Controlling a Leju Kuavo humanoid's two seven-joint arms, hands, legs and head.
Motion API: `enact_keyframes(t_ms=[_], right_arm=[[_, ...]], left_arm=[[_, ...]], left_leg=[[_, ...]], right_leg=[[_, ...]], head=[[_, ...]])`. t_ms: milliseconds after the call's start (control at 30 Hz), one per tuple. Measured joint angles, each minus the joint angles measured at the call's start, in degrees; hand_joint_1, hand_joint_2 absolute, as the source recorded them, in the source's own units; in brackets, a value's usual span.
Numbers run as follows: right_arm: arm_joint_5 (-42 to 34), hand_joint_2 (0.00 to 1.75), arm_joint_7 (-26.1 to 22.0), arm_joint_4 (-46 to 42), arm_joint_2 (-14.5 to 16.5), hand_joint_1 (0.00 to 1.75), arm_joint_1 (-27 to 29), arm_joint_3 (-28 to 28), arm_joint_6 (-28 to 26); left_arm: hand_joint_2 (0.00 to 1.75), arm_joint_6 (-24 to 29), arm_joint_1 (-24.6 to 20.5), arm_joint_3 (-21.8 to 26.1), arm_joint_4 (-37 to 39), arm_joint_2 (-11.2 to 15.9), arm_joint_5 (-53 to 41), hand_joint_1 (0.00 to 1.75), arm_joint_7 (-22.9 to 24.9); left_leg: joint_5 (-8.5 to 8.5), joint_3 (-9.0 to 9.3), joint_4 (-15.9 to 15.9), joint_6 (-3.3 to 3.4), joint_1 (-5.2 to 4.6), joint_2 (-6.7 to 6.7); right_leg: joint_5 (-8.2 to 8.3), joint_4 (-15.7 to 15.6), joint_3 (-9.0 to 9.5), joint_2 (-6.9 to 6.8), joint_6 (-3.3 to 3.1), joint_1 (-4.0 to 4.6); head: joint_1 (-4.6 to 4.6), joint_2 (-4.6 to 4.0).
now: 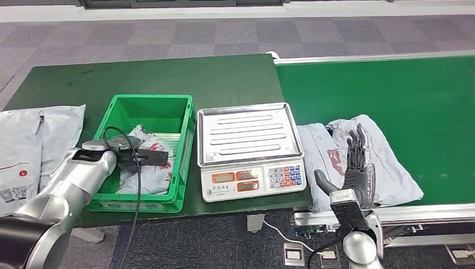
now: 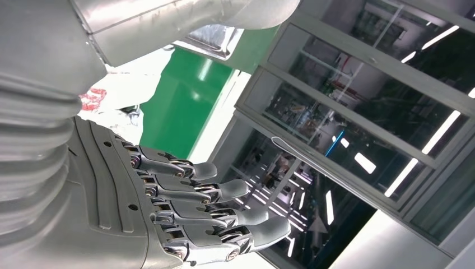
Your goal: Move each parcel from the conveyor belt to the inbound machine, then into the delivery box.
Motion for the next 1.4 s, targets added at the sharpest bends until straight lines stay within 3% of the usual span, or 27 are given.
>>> enact_keyframes(t_ms=[100,200,300,400,500,667,833,1000,1100,1400], right_arm=[[-0.78,1.75,0.12,-0.13,-0.55,0.00,0.35,-0.14,0.06],[-1.07,1.75,0.33,-1.08,-0.73,0.00,1.43,-0.64,0.85],[-0.98,1.75,0.55,-2.04,-0.72,0.00,1.94,-0.85,1.58],[-1.11,1.75,1.05,-2.52,-0.73,0.00,1.94,-0.97,1.70],[-1.15,1.75,1.16,-2.75,-0.74,0.00,1.93,-1.30,1.70],[-1.16,1.75,1.15,-2.83,-0.76,0.00,1.93,-1.64,1.69],[-2.75,1.75,0.39,-2.85,-1.36,0.00,1.94,-1.77,1.33],[-3.21,1.75,-0.25,-2.84,-1.68,0.00,1.88,-1.78,0.49],[-3.21,1.75,-0.19,-2.82,-1.72,0.00,1.67,-1.78,0.14],[-3.21,1.75,0.17,-2.21,-1.73,0.00,0.36,-1.77,0.35]], left_arm=[[0.00,6.52,1.45,0.53,-2.32,-0.81,7.31,0.00,-3.72],[0.00,13.31,5.41,2.85,-9.14,-2.07,22.09,0.00,-9.03],[0.00,15.21,12.04,4.82,-19.61,-3.20,38.99,0.00,-15.27],[0.00,14.44,18.33,5.01,-30.19,-3.94,51.22,0.00,-18.32],[0.00,14.21,22.18,5.01,-36.99,-4.10,54.33,0.00,-18.51],[0.00,14.10,24.55,5.01,-42.25,-4.05,55.99,0.00,-18.80],[0.00,12.98,28.14,5.01,-47.33,-5.01,65.87,0.00,-22.78],[0.00,17.87,33.84,4.98,-54.08,-7.39,70.04,0.00,-23.73],[0.00,21.02,34.96,4.98,-56.27,-8.12,71.59,0.00,-24.49],[0.00,20.95,37.01,4.98,-60.05,-9.57,75.35,0.00,-26.02]], left_leg=[[0.01,-0.04,0.01,0.01,-0.02,-0.13],[-0.03,-0.04,0.01,0.03,-0.09,-0.13],[-0.12,-0.03,0.01,0.08,-0.15,0.08],[-0.16,-0.04,0.01,0.11,-0.15,0.15],[-0.16,-0.05,0.00,0.11,-0.13,0.14],[-0.14,-0.05,0.00,0.10,-0.06,0.13],[-0.13,-0.04,0.00,0.09,-0.08,0.12],[-0.16,-0.08,0.01,0.12,-0.10,0.09],[-0.17,-0.11,0.00,0.13,-0.09,0.07],[-0.14,-0.10,0.00,0.13,-0.06,0.06]], right_leg=[[0.00,-0.01,0.02,-0.08,0.00,-0.02],[-0.01,-0.03,0.04,-0.08,0.01,-0.09],[-0.02,-0.03,-0.03,0.10,0.03,-0.15],[-0.05,-0.03,-0.08,0.12,0.04,-0.15],[-0.08,-0.03,-0.08,0.06,0.02,-0.12],[-0.08,-0.03,-0.04,-0.04,0.01,-0.04],[-0.06,-0.03,-0.03,-0.01,0.01,-0.06],[-0.08,-0.06,-0.05,-0.04,0.02,-0.08],[-0.08,-0.07,-0.05,-0.07,0.02,-0.07],[-0.07,-0.06,-0.03,-0.12,0.02,-0.04]], head=[[0.00,0.00],[0.01,0.00],[0.00,0.00],[-0.01,0.00],[-0.01,0.00],[0.01,0.00],[0.01,0.00],[0.00,0.00],[0.00,0.00],[0.01,0.00]])
